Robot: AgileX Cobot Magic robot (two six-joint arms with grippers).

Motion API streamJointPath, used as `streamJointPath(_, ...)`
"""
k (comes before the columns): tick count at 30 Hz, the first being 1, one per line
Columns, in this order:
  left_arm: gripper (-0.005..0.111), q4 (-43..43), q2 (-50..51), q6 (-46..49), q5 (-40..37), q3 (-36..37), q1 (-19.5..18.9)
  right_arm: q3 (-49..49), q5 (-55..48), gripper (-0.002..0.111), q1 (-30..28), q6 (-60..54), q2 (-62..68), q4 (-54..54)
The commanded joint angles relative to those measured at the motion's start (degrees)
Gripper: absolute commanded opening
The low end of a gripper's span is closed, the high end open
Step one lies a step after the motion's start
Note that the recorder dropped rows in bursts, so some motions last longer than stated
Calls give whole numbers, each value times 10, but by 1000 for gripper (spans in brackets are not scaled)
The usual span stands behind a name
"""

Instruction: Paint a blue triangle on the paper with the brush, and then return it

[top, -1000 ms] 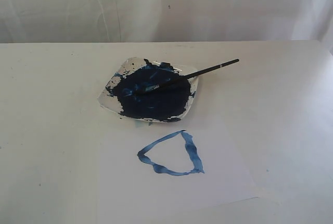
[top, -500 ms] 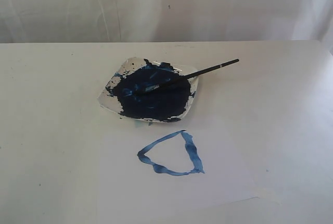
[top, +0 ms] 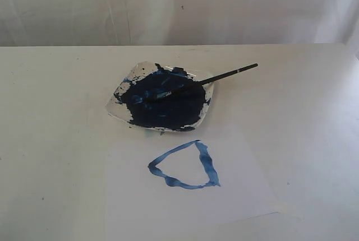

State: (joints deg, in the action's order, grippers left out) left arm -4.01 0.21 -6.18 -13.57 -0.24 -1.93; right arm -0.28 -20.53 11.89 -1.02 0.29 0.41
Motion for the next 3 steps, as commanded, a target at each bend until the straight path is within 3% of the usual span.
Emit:
streamJointPath(1,0,1,-2,2,2,2,4,3,5,0,1,-3,-3,0)
streamJointPath(3,0,1,-2,2,2,2,4,3,5,0,1,-3,-3,0)
